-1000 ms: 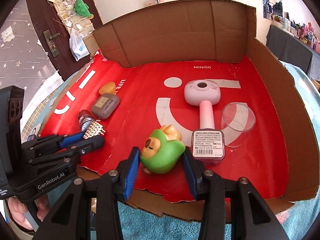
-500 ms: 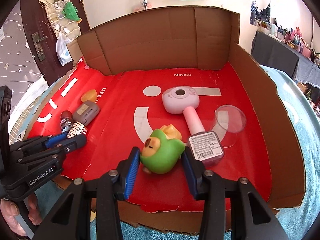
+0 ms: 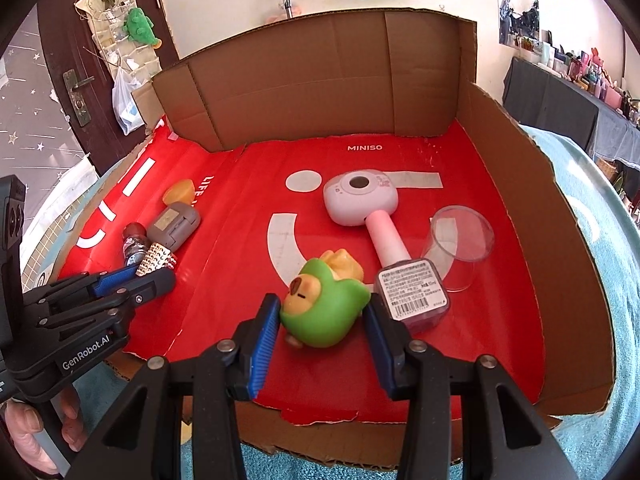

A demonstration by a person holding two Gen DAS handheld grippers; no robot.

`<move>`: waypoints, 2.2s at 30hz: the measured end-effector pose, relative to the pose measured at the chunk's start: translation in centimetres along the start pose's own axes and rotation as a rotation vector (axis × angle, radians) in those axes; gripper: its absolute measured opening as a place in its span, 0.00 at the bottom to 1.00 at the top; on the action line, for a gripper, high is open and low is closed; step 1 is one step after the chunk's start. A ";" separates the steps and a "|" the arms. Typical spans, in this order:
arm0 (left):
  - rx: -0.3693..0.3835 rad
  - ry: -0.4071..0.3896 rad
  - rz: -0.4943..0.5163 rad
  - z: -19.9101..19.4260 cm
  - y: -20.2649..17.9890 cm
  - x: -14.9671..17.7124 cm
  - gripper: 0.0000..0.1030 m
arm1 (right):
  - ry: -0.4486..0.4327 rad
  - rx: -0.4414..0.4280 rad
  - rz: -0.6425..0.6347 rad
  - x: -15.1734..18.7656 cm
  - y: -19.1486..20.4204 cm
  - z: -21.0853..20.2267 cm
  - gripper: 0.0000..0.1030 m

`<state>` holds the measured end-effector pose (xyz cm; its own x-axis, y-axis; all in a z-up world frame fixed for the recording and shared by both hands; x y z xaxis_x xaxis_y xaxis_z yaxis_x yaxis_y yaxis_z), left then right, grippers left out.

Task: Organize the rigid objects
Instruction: 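Carry the studded roller and green toy over into the red box, then open both grippers to release the roller and green toy in the box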

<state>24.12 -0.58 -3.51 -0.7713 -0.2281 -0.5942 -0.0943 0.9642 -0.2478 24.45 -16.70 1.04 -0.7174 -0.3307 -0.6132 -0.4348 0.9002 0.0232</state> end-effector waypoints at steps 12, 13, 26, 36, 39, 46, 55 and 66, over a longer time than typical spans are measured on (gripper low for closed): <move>-0.001 0.000 0.000 0.0 0.0 0.0 0.23 | 0.000 0.000 0.000 0.0 0.0 0.0 0.44; -0.002 -0.001 0.001 0.1 -0.1 0.0 0.23 | 0.000 0.000 0.000 0.0 0.0 0.0 0.44; -0.006 -0.001 0.001 0.2 -0.1 0.0 0.24 | -0.001 -0.003 0.012 -0.1 -0.1 0.0 0.44; -0.006 0.002 -0.009 -0.1 -0.1 0.2 0.30 | -0.006 -0.003 0.027 0.2 -0.2 -0.1 0.51; 0.015 0.007 -0.012 -0.4 -0.2 0.3 0.58 | -0.010 -0.005 0.024 0.2 -0.1 -0.2 0.54; -0.012 -0.029 -0.016 -1.6 0.0 0.3 0.74 | -0.020 0.000 0.016 0.3 0.2 -0.8 0.66; -0.010 -0.039 -0.022 -3.1 0.1 0.9 0.74 | -0.065 -0.011 -0.002 0.2 1.0 -2.9 0.90; -0.038 -0.099 -0.026 -6.3 0.5 1.3 0.86 | -0.131 -0.052 0.005 0.2 1.7 -5.8 1.00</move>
<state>19.17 0.42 0.41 -0.7024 -0.2637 -0.6611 -0.1389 0.9618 -0.2361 20.43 -16.90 5.52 -0.6437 -0.2834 -0.7109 -0.4616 0.8847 0.0654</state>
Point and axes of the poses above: each gripper's, at about its wrist camera, not at the fingertips, and z roughly the way its jaws point, y to its left, x to its underside, the point moved 7 cm from there along z, roughly the way its jaws point, and after that the axes turned 13 degrees about -z, right-handed, at the moved point
